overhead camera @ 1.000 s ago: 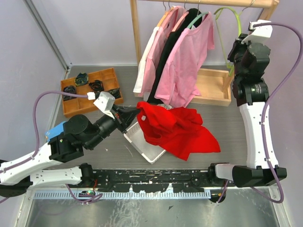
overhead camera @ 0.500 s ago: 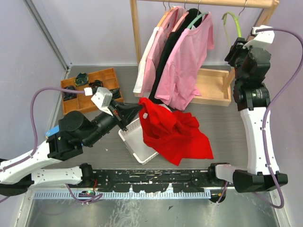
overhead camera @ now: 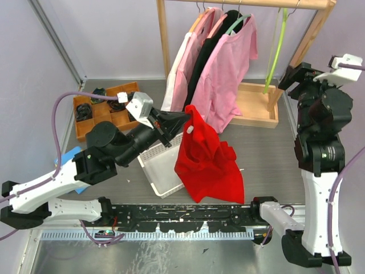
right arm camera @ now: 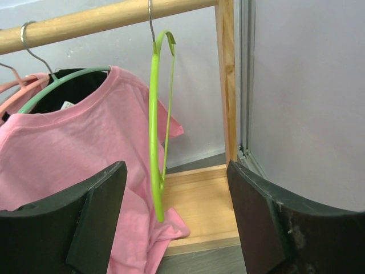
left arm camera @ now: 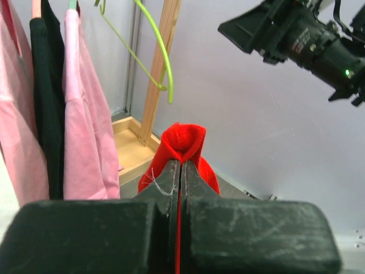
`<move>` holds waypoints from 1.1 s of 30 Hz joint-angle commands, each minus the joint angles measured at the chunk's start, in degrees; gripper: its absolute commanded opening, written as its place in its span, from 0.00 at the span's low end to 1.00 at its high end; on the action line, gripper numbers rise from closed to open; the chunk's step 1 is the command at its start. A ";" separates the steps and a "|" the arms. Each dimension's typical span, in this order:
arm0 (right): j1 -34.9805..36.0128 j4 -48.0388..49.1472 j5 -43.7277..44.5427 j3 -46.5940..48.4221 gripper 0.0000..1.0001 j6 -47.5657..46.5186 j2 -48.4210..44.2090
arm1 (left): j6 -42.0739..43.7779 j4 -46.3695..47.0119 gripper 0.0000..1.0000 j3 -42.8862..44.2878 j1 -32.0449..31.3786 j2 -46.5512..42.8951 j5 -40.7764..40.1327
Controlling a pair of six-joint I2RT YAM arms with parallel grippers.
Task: Remove the t-shirt from the hanger
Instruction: Place the T-shirt in the bin.
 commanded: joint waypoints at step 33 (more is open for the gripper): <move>-0.20 -5.90 -12.52 -12.28 0.79 8.24 -16.57 | 17.34 8.64 0.00 47.27 0.25 24.75 2.04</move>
